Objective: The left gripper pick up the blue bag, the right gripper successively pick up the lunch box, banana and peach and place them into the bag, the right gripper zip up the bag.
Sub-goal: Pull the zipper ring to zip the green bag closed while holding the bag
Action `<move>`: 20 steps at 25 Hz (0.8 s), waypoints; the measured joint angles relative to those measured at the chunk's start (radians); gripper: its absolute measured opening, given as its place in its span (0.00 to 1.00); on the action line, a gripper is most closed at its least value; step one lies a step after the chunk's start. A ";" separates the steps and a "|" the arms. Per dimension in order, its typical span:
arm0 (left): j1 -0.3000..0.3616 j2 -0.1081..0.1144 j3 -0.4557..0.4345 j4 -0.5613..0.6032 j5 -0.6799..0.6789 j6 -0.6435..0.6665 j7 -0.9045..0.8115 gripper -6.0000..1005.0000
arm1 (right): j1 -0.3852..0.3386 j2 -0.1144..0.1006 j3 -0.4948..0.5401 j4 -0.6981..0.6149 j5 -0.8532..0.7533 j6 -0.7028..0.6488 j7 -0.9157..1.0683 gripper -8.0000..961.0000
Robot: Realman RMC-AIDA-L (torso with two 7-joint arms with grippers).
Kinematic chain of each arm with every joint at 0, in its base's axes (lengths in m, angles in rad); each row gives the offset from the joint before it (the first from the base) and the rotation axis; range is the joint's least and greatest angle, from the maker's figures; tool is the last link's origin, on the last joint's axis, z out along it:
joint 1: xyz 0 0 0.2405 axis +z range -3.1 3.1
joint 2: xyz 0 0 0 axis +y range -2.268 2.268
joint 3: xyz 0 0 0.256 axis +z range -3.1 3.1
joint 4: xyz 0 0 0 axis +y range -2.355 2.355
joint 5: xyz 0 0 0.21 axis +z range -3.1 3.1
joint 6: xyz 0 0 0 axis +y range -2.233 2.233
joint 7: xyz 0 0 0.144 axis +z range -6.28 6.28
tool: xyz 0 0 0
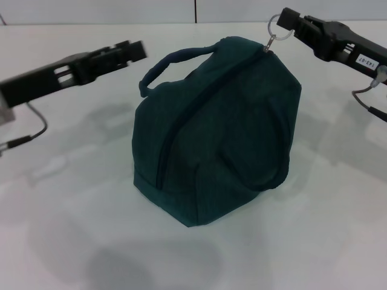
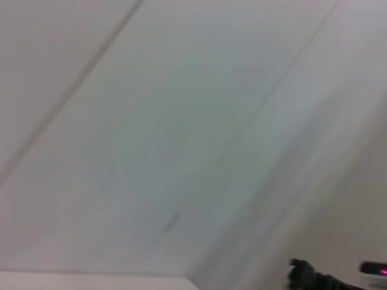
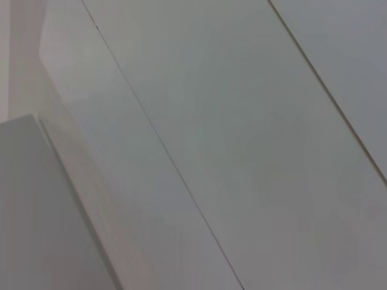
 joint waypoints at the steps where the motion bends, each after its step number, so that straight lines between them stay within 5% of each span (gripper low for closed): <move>1: -0.028 0.000 0.007 0.022 0.030 0.007 -0.042 0.75 | -0.001 0.000 0.000 0.000 0.000 -0.002 -0.001 0.02; 10: -0.219 -0.014 0.136 0.234 0.230 0.012 -0.298 0.79 | -0.007 -0.001 0.000 0.001 0.000 -0.016 -0.013 0.02; 13: -0.247 -0.045 0.218 0.345 0.291 -0.017 -0.359 0.79 | -0.007 0.000 0.000 0.002 0.000 -0.026 -0.021 0.02; 20: -0.265 -0.068 0.316 0.421 0.378 -0.080 -0.411 0.80 | -0.008 0.001 -0.001 0.016 0.000 -0.050 -0.029 0.02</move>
